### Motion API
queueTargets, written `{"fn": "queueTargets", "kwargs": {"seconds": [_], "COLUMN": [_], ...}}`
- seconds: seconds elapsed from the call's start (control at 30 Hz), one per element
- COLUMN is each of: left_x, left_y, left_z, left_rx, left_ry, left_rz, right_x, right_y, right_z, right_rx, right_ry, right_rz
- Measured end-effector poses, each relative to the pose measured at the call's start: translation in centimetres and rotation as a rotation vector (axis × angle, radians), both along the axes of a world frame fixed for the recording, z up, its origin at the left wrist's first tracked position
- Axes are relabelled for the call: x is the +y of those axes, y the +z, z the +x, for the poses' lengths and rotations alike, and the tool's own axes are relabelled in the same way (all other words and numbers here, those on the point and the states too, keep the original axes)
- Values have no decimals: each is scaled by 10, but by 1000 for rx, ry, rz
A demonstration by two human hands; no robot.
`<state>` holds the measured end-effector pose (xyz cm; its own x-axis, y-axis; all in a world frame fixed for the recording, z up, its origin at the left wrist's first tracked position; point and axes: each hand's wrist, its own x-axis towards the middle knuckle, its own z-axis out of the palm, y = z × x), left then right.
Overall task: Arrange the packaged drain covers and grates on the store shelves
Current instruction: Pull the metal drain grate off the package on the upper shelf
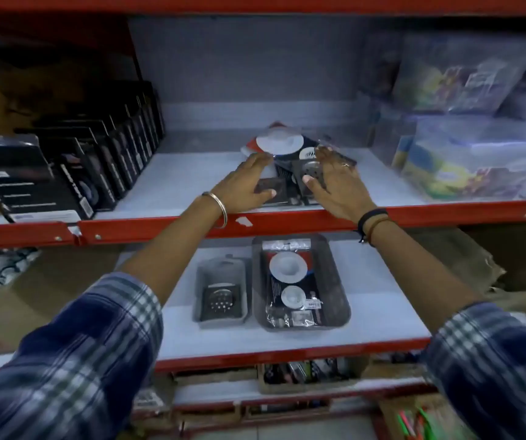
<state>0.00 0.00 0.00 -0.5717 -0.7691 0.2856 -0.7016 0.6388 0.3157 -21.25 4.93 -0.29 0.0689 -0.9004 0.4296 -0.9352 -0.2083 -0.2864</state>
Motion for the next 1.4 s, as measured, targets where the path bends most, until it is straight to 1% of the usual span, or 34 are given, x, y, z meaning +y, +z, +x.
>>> {"fn": "queueTargets", "kwargs": {"seconds": [0.03, 0.1, 0.13, 0.2, 0.27, 0.37, 0.47, 0.57, 0.63, 0.73, 0.9, 1.0, 1.1, 1.17, 1.23, 1.27, 1.33, 1.4], "left_x": [-5, -11, -11, -15, -23, -38, -50, -57, -60, -63, -71, -74, -76, -74, -76, -77, -79, -79], "left_y": [0, 3, 7, 8, 8, 9, 9, 9, 14, 20, 15, 9, 16, 23, 27, 27, 23, 15], "left_z": [-1, -1, -2, -5, -6, -5, -1, 11, 27, 53, 72, 75, 86, 92, 97, 97, 94, 91], "left_rx": [-71, -232, -284, -350, -370, -404, -383, -357, -303, -262, -223, -178, -172, -62, 66, 95, 58, 33], "left_ry": [10, 28, 37, 30, 21, -4, -15, 18, 57, 119, 175, 148, 110, 115, 181, 229, 299, 325], "left_rz": [106, 271, 343, 400, 404, 376, 352, 312, 308, 341, 451, 489, 533, 563, 556, 550, 568, 594], "right_x": [-9, -25, -29, -41, -53, -72, -82, -83, -80, -77, -78, -78, -84, -90, -97, -101, -106, -109], "right_y": [-1, 2, 6, 8, 9, 15, 18, 25, 31, 40, 45, 43, 39, 36, 32, 30, 25, 21], "right_z": [-7, -20, -27, -37, -47, -61, -66, -69, -67, -58, -16, 16, 52, 74, 94, 103, 116, 123], "right_rx": [29, 116, 158, 227, 237, 215, 246, 329, 304, 142, 91, 86, 129, 148, 172, 184, 198, 185], "right_ry": [20, 52, 63, 96, 152, 215, 266, 289, 302, 335, 366, 401, 400, 406, 399, 392, 389, 375], "right_rz": [39, 180, 248, 363, 475, 465, 447, 320, 281, 301, 356, 392, 438, 460, 472, 475, 486, 529]}}
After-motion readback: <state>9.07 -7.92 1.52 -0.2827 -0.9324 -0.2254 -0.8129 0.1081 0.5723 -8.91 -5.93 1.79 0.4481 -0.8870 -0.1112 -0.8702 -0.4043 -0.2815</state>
